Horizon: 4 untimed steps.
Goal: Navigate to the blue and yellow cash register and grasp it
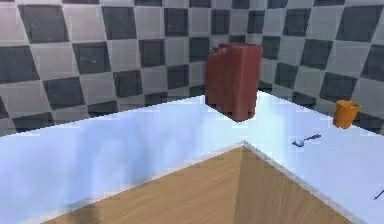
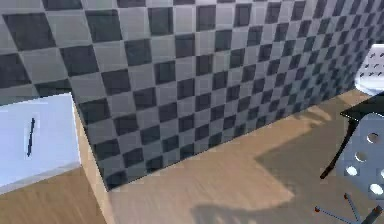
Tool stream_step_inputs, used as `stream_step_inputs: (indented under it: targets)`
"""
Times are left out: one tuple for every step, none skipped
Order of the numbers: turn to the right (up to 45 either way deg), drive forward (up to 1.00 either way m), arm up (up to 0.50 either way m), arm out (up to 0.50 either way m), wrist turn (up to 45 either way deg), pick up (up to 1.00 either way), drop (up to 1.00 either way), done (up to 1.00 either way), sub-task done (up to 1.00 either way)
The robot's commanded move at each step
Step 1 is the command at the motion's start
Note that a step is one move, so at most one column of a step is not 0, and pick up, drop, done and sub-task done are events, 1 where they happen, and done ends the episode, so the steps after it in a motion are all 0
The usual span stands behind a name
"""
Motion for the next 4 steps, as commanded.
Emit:
stream_step_inputs:
  targets:
    - [-45.0, 0.0, 0.0, 0.0, 0.0, 0.0, 0.0, 0.0, 0.0]
    - [-45.0, 0.0, 0.0, 0.0, 0.0, 0.0, 0.0, 0.0, 0.0]
    - [-45.0, 0.0, 0.0, 0.0, 0.0, 0.0, 0.0, 0.0, 0.0]
    - [-15.0, 0.0, 0.0, 0.0, 0.0, 0.0, 0.0, 0.0, 0.0]
